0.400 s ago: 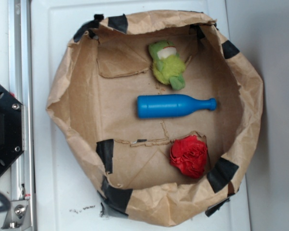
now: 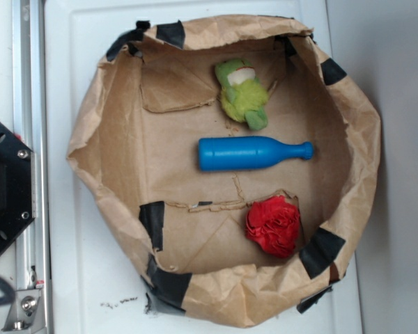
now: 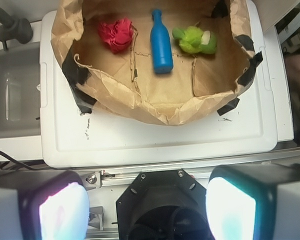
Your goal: Grab the red paper.
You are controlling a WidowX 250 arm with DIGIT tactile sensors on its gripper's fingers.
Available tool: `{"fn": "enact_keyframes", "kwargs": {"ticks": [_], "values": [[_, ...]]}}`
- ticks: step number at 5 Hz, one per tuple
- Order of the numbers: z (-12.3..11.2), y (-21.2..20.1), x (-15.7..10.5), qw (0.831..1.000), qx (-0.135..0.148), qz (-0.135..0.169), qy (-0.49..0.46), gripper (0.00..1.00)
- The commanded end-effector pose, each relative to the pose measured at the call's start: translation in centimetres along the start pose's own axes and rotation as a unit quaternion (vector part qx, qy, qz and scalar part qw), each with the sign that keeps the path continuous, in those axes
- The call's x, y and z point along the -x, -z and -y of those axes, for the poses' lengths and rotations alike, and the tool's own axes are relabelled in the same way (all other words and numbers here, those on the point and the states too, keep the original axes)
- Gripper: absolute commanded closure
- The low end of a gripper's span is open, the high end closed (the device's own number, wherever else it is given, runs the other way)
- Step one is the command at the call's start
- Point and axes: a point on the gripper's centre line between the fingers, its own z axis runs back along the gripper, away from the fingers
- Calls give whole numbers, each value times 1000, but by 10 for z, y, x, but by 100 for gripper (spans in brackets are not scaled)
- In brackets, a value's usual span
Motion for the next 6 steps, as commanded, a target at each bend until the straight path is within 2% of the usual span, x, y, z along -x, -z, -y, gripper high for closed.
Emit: {"fn": "enact_keyframes", "kwargs": {"ticks": [1,2,3,4,5,6], "values": [[18,24,-74,1000,3,10,-11,0],[9,34,-106,1000,8,18,5,0],[0,35,-134,997,12,54,62,0],[-7,36,-149,981,28,96,168,0],[-7,44,-154,963,30,112,243,0],[-5,61,-160,933,37,134,333,0]]}}
